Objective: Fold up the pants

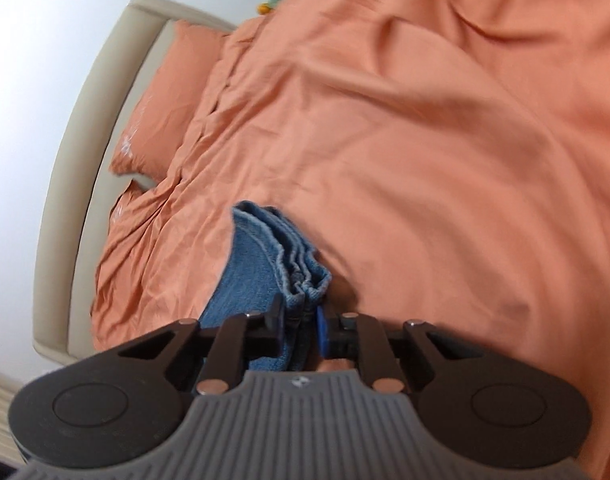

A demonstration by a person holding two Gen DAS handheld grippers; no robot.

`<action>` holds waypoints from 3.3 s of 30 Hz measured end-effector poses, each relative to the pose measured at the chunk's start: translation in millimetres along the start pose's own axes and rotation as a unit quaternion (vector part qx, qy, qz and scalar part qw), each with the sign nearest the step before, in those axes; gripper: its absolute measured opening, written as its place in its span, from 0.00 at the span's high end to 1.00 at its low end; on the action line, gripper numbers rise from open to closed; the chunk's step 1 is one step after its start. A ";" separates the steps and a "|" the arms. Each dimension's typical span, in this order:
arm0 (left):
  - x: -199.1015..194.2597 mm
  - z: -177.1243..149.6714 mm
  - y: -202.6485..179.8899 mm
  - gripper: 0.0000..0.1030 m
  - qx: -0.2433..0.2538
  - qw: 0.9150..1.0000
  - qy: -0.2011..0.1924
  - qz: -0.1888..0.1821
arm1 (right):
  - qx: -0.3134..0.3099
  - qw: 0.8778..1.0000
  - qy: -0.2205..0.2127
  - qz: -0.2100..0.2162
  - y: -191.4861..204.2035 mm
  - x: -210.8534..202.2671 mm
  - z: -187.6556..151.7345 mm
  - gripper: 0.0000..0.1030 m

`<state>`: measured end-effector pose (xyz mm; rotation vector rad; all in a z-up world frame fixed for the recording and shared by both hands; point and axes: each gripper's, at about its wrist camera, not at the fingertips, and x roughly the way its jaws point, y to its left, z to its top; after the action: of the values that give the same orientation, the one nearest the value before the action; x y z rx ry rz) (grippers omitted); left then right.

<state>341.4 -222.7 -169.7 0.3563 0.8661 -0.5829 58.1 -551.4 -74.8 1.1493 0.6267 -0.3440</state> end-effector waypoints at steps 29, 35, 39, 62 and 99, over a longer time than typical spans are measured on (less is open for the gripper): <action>-179.6 -86.9 138.2 0.87 -0.217 0.968 -0.091 0.085 | -0.309 0.946 -0.019 0.095 309.2 -32.9 -100.6 0.91; -197.1 -140.8 155.6 0.87 -0.310 0.941 -0.100 0.091 | -0.342 0.934 0.019 0.101 364.0 16.4 -184.8 0.91; -191.4 -161.7 164.3 0.87 -0.355 0.927 -0.100 0.062 | -0.362 0.925 0.065 0.096 369.6 58.6 -250.6 0.91; -117.8 -156.1 186.2 0.51 -0.395 0.911 -0.072 -0.089 | -0.429 0.875 0.225 0.022 299.3 114.1 -331.8 0.60; -59.6 -125.0 177.3 0.94 -0.302 0.947 -0.105 -0.023 | -0.500 0.862 0.039 -0.073 245.1 180.3 -207.1 1.00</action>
<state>343.6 1.6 -187.1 -0.2804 0.8036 -0.3648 276.8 -255.7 -61.4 0.1097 0.8212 -0.0573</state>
